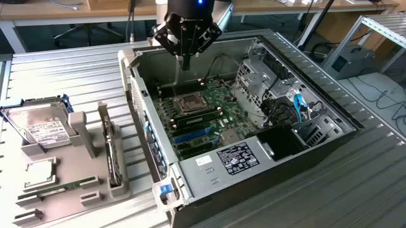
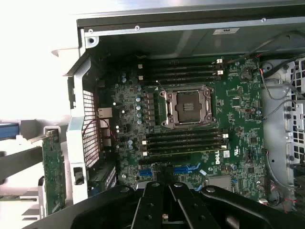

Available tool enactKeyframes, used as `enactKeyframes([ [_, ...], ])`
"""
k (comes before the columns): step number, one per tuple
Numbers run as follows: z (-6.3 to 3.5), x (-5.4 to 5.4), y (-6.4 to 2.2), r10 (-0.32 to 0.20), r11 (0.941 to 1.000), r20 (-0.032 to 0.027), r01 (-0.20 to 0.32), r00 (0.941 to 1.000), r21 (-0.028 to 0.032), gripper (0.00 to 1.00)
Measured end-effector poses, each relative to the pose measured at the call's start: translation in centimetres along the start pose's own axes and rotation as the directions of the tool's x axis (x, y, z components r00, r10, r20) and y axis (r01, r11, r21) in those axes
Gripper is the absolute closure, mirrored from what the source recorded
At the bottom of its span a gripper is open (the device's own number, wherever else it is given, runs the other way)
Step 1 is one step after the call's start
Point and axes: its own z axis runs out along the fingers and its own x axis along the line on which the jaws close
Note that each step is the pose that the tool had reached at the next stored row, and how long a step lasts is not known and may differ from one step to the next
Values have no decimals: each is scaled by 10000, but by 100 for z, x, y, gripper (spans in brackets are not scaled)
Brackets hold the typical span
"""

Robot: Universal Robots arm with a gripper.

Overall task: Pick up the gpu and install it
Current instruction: 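Reach for the gpu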

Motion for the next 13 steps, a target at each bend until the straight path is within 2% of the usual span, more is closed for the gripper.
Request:
enactKeyframes([
  [13,-1,66,-5,0,10000,0,0,10000,0,89],
])
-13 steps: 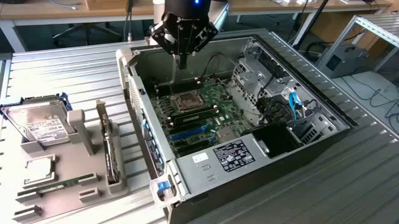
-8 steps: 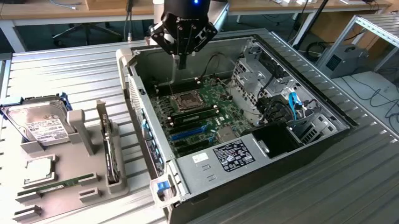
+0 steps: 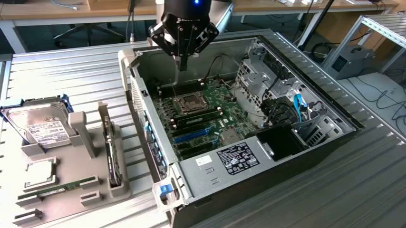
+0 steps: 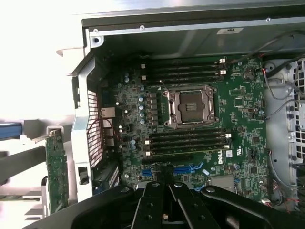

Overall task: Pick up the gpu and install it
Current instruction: 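Reach for the gpu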

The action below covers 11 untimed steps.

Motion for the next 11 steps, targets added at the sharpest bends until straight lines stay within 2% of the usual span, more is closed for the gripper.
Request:
enactKeyframes([
  [11,-3,110,-8,0,10000,0,0,10000,0,89],
])
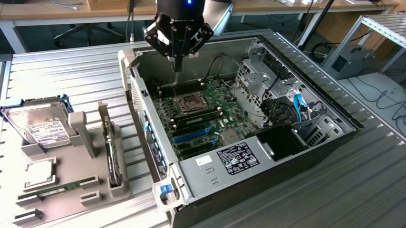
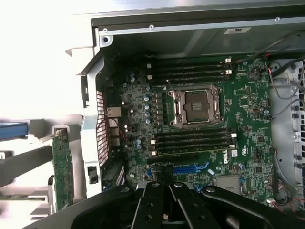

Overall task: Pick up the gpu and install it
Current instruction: 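Reach for the gpu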

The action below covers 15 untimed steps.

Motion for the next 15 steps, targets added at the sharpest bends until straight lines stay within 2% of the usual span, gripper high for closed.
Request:
enactKeyframes([
  [15,-3,159,-12,1,10000,0,-1,10000,0,89],
])
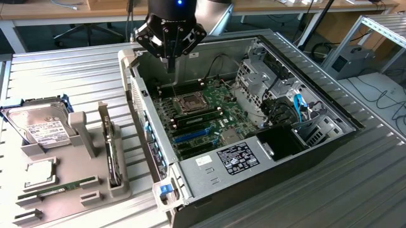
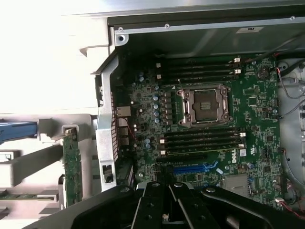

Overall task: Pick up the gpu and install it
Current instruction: 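Reach for the gpu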

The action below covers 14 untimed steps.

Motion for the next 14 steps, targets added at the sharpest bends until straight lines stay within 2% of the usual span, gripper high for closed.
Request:
enactKeyframes([
  [14,-2,146,-11,0,10000,0,0,10000,0,89],
])
